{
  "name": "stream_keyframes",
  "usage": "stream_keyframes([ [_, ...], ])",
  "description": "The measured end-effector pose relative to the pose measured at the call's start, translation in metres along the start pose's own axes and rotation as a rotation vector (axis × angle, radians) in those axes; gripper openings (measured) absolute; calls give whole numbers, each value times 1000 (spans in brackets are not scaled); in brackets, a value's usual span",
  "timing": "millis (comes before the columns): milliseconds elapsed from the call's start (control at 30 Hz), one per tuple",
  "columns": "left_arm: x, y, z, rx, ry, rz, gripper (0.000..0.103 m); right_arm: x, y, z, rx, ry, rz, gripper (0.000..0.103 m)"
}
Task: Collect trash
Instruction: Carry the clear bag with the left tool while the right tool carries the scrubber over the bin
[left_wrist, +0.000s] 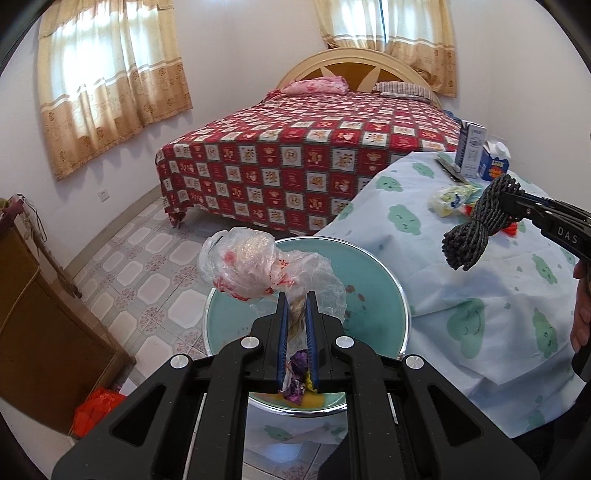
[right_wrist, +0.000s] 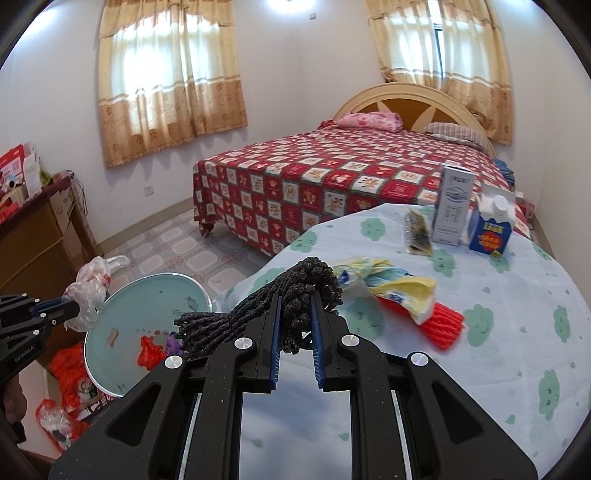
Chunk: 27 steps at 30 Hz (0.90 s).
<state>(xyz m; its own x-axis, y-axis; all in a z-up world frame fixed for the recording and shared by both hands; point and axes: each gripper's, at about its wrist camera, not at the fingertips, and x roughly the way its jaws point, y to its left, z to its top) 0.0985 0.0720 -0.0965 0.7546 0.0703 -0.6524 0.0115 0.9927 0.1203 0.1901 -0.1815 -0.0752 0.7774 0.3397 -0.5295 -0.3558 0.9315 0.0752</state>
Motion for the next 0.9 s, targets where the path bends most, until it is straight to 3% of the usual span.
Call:
stream_keyframes([
  [900, 4, 36, 0, -60, 10, 57, 9, 30, 51, 13, -82, 30, 57, 15],
])
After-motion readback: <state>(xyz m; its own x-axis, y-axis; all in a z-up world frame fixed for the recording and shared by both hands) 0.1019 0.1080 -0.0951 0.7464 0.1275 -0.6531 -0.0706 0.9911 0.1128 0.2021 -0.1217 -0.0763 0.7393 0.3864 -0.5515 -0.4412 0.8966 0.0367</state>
